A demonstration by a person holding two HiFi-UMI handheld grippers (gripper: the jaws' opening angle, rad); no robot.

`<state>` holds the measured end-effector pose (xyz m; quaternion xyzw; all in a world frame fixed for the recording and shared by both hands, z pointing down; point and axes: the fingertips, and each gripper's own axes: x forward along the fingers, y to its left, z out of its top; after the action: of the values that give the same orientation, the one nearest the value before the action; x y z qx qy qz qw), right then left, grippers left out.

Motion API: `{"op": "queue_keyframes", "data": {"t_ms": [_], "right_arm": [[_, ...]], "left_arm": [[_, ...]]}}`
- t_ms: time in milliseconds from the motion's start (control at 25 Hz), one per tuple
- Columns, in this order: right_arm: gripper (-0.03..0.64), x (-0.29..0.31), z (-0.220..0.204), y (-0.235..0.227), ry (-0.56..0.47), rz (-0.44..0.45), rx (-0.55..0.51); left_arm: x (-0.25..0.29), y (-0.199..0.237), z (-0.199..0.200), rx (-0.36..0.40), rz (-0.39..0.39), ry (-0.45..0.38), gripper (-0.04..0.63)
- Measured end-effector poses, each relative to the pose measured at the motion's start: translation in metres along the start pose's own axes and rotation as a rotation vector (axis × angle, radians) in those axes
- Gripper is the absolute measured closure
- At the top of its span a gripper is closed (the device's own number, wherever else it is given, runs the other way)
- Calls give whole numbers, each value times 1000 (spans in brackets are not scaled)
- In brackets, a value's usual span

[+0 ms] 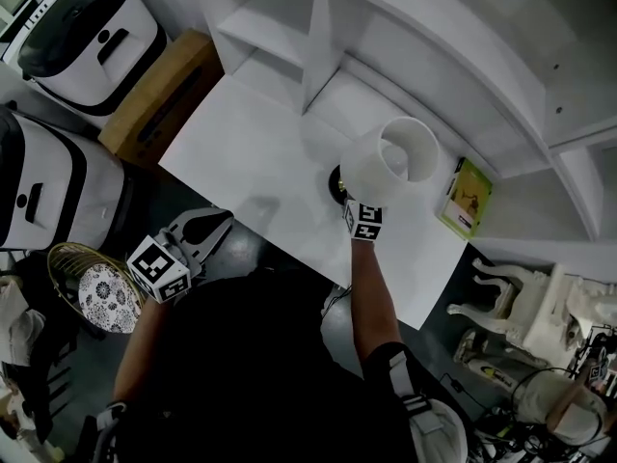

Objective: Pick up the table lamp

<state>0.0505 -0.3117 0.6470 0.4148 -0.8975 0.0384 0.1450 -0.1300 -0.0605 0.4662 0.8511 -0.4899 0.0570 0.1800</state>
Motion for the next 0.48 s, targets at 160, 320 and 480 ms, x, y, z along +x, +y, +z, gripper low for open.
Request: {"op": "queue_keyframes", "data": {"t_ms": [160,320,480], "right_arm": [[517,1,2,1,-3,1,22],[532,-2,12,1,-19,3,36],[535,-3,13,4,-18,7,44]], "left_arm": [[2,1,-1,-14,0,1,584],[7,1,0,-5,-22,0,584],[11,2,3,2,-37,-6,584]]}}
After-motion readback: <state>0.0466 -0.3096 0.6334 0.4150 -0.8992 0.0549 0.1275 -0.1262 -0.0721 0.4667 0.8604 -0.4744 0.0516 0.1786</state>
